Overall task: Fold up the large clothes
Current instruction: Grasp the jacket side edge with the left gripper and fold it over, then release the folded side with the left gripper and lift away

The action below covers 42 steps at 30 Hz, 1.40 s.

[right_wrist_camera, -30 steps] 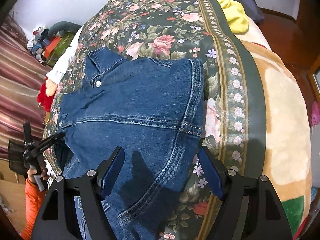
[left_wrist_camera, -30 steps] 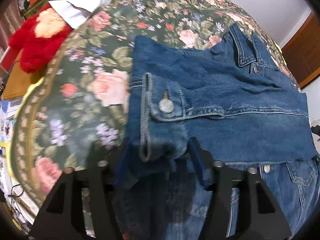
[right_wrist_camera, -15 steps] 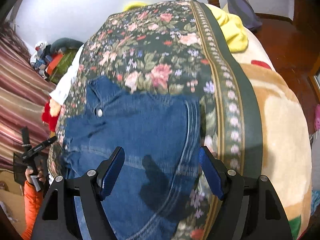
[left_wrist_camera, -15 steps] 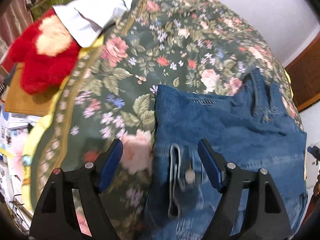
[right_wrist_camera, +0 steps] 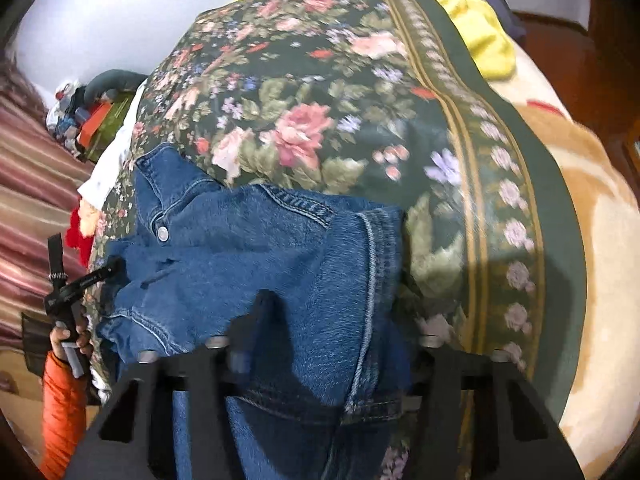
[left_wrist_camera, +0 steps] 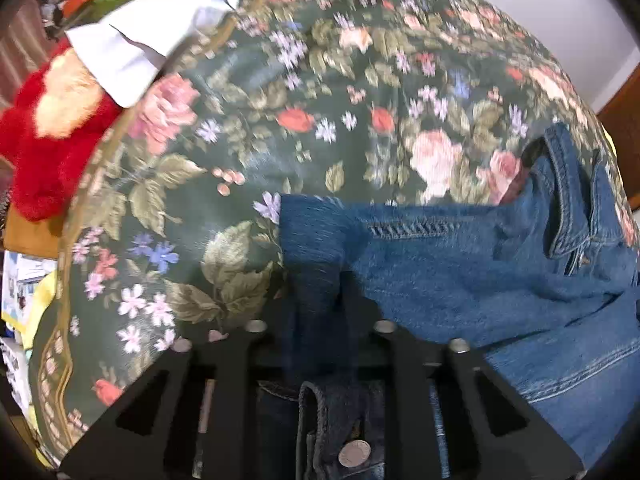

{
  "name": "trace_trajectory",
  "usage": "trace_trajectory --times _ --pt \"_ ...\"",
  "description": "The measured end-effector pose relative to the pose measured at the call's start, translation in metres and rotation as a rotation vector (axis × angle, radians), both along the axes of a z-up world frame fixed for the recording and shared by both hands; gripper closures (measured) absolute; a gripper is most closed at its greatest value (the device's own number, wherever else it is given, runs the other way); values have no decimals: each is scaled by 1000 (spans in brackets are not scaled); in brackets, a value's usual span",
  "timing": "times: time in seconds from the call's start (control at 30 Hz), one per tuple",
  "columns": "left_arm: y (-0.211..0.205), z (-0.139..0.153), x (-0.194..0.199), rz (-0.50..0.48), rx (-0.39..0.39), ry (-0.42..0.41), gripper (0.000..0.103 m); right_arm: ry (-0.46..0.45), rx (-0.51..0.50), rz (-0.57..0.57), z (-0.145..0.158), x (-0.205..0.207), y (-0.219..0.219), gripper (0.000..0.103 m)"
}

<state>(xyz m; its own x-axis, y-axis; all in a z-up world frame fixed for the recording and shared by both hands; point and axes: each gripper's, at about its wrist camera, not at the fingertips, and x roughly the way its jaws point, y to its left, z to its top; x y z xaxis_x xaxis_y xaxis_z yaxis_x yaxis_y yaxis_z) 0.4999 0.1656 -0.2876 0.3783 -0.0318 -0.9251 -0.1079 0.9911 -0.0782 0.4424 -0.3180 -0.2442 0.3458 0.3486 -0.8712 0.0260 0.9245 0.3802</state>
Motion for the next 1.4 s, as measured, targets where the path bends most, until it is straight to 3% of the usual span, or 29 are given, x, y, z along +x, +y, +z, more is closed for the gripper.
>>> trace_trajectory --times 0.1,0.23,0.37,0.47,0.63,0.77,1.03,1.17,1.23,1.3,1.37,1.4 --pt "1 22 -15 11 30 -66 94 -36 -70 34 11 7 12 87" --pt "16 55 -41 32 21 -157 95 -97 -137 87 27 29 33 91" --pt "31 70 -46 43 71 -164 95 -128 -165 135 35 63 61 91" --pt "39 66 -40 57 142 -145 95 -149 -172 166 36 88 85 91" --pt "57 39 -24 111 151 -98 94 -161 -207 161 27 114 108 91" --pt "69 21 -22 134 148 -85 86 -152 -211 162 19 120 103 90" --pt "57 21 -36 78 209 -98 78 -94 -170 164 19 112 85 85" --pt "52 30 -48 74 207 -94 78 -89 -206 166 22 100 81 84" --pt "51 36 -56 84 200 -100 76 -91 -263 174 22 92 83 70" --pt "50 43 -65 91 192 -109 74 -107 -379 164 21 82 86 27" --pt "47 53 -75 88 183 -121 74 -152 -440 157 23 70 86 26" --pt "45 59 -81 83 179 -128 73 -151 -424 164 25 64 84 26"
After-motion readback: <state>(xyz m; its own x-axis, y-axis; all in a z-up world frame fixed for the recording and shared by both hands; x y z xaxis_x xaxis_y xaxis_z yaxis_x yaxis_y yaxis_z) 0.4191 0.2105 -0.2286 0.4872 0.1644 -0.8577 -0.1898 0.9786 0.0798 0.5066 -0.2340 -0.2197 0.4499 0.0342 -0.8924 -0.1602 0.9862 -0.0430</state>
